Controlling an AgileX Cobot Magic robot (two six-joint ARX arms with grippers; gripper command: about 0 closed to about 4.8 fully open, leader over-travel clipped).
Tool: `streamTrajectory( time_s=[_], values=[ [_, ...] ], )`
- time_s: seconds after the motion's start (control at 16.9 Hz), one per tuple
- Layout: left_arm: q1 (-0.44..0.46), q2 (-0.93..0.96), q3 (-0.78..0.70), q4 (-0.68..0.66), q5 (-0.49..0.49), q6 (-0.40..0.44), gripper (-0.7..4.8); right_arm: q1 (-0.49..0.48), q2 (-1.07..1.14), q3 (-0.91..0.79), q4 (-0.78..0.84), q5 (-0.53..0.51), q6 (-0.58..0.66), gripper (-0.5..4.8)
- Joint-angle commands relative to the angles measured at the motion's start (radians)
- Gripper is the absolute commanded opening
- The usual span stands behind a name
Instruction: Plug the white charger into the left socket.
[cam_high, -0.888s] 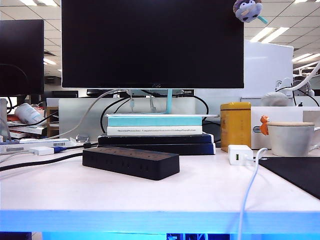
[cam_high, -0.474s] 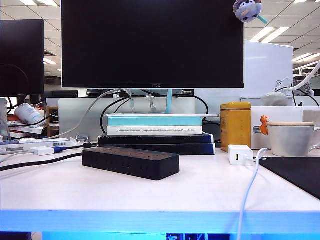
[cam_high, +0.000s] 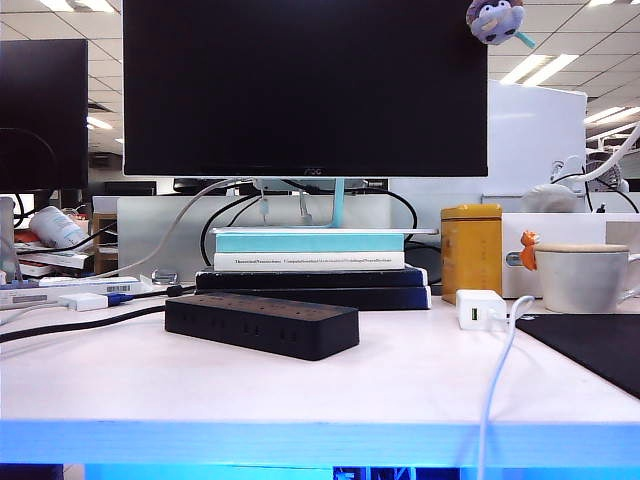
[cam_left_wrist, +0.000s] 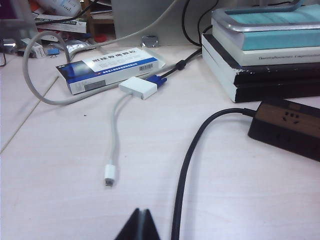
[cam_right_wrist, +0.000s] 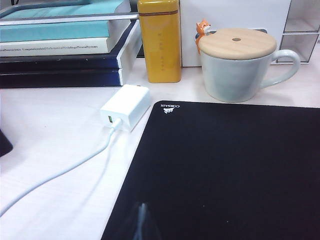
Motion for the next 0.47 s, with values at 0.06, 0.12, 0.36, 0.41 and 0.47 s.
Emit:
streamTrajectory(
  time_s=[0.06,0.12,0.36,0.41,0.47],
  values=[
    [-0.002,-0.002,0.000,-0.003,0.003,-0.069,-0.05,0.000,0.001,-0.003,0.026,0.002,0.014,-0.01],
    [-0.002,-0.002,0.002,-0.002,0.004,-0.086,-0.05,0.000,0.001,0.008,0.032,0.002,0.029,-0.01],
    [-0.006,-0.002,0.039,0.047,0.006,-0.110,-0.05,0.001,0.001,0.120,0.049,0.036,0.048,-0.01],
    [-0.006,-0.002,0.060,0.063,0.005,-0.111,-0.05,0.001,0.003,0.156,0.056,0.058,0.048,-0.02],
    [-0.006,-0.001,0.085,0.066,0.002,-0.110,-0.05,0.001,0.010,0.187,0.061,0.076,0.048,-0.02]
  ],
)
